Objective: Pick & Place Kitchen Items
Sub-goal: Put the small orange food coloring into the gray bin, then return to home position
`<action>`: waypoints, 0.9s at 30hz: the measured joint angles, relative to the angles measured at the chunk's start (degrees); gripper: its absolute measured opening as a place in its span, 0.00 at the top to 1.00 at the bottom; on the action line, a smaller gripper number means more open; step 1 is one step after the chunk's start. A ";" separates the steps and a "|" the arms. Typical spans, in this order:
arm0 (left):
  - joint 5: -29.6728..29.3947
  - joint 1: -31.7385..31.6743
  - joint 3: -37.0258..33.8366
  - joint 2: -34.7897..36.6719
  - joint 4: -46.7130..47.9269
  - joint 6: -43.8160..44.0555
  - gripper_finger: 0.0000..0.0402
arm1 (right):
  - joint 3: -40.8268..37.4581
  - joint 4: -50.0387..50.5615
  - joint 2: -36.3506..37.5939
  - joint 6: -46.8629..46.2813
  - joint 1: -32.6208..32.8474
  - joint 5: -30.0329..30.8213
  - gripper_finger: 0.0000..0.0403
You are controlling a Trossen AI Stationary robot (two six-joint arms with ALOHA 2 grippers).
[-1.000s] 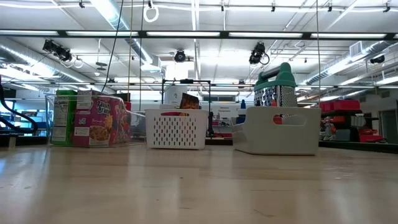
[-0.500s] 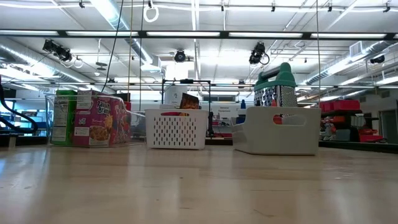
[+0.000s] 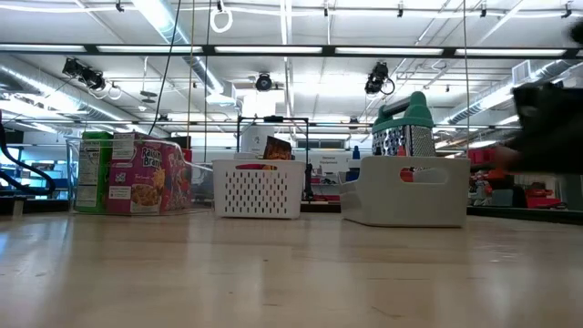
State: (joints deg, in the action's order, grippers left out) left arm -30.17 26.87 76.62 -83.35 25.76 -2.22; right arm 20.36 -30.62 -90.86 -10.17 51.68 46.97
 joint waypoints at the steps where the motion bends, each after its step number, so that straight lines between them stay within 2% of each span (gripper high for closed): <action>1: -0.05 0.00 0.00 0.00 0.00 -0.02 0.69 | -0.02 -1.02 -0.01 1.63 -1.65 4.34 0.79; 4: -0.07 -0.01 0.00 0.00 0.00 -0.11 0.69 | -0.02 -8.43 0.01 7.26 -8.13 12.36 0.77; 6: -0.09 0.00 0.00 0.00 0.01 -0.13 0.69 | -0.02 -15.41 0.01 13.62 -13.56 11.88 0.77; 10: -0.18 0.00 0.00 0.00 0.02 -0.15 0.69 | 0.06 -27.10 0.11 21.61 -25.47 3.20 0.79; 12: -0.20 -0.01 0.00 0.00 0.02 -0.15 0.69 | 0.13 -26.72 0.12 20.61 -31.36 -1.16 0.80; 15: -0.18 0.00 0.00 0.00 0.02 -0.13 0.69 | 0.09 -19.97 0.14 17.23 -37.99 -6.58 0.79; 20: -0.16 -0.01 0.00 0.00 0.04 -0.13 0.69 | 0.05 -16.34 0.16 10.70 -41.84 -8.88 0.73; 27: -0.21 0.00 0.00 0.00 0.03 -0.15 0.69 | 0.11 -16.59 0.16 12.68 -41.90 -10.17 0.60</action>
State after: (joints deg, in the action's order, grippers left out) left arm -30.38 26.87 76.62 -83.35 25.79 -2.37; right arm 20.47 -47.21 -90.70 2.51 9.78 36.80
